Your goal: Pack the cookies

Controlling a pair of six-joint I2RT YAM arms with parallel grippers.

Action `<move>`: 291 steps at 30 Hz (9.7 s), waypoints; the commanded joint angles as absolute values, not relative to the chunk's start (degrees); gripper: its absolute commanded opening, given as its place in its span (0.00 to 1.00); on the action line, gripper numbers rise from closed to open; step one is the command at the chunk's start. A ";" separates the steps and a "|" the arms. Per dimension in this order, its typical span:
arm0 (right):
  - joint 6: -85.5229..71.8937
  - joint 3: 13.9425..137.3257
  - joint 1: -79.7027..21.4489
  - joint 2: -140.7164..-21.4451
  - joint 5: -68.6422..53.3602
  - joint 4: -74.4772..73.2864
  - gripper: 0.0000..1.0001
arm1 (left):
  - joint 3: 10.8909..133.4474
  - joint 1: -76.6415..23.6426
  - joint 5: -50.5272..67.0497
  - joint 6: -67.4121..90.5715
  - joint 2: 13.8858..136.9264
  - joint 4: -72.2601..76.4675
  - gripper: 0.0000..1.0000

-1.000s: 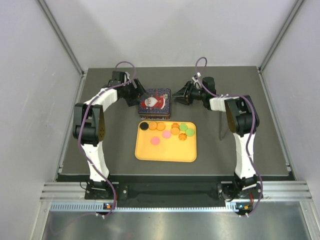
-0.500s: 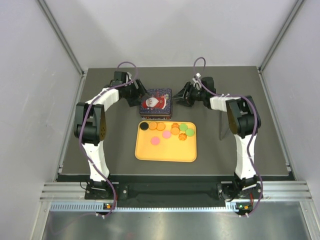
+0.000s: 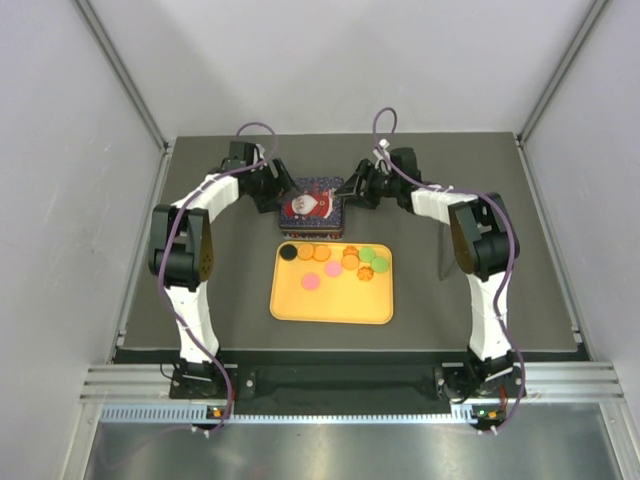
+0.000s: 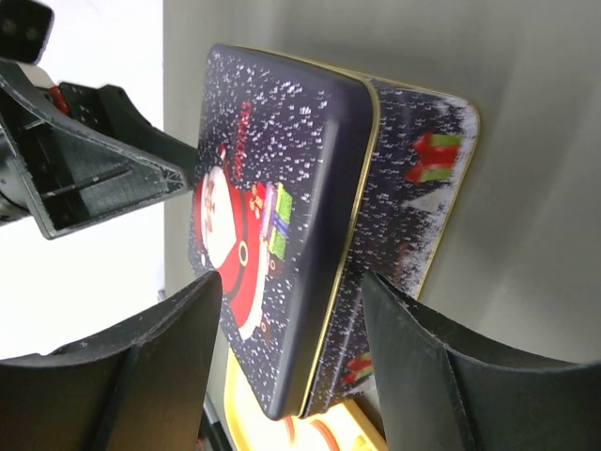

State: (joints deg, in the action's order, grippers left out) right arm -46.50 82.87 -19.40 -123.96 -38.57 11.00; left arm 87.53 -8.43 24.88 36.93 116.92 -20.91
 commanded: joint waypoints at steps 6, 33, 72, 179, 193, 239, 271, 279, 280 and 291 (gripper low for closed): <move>-42.28 89.11 -21.62 -123.31 -35.07 5.54 0.60 | 90.88 -9.23 24.00 34.19 117.95 -21.71 0.83; -37.62 92.90 -22.85 -123.75 -31.47 -2.37 0.57 | 95.89 -12.39 18.64 29.89 118.83 -27.42 0.83; -37.79 91.76 -23.03 -126.39 -30.85 -3.34 0.55 | 101.34 -16.44 10.11 25.05 122.43 -34.89 0.84; -42.63 70.05 -27.25 -114.61 -33.49 10.72 0.36 | 69.34 -10.81 27.34 39.02 107.05 -12.39 0.48; -43.15 67.41 -28.65 -112.68 -31.55 12.13 0.23 | 73.92 -12.13 25.14 37.09 108.90 -16.52 0.39; -41.40 61.89 -28.48 -101.26 -29.89 7.82 0.71 | 109.42 -7.91 20.66 31.21 124.63 -28.91 0.77; -40.87 71.62 -27.69 -110.13 -26.19 4.75 0.79 | 89.56 -8.53 33.84 35.16 121.82 -2.99 0.79; -39.90 76.10 -27.69 -112.23 -26.02 0.79 0.61 | 88.24 -8.61 34.54 37.09 120.67 -0.53 0.79; -39.90 76.37 -27.60 -112.67 -25.93 0.53 0.60 | 88.16 -8.61 34.72 37.18 120.50 -0.61 0.79; -38.32 79.45 -27.69 -114.61 -25.84 -3.60 0.57 | 83.32 -8.61 35.25 39.29 118.65 4.13 0.79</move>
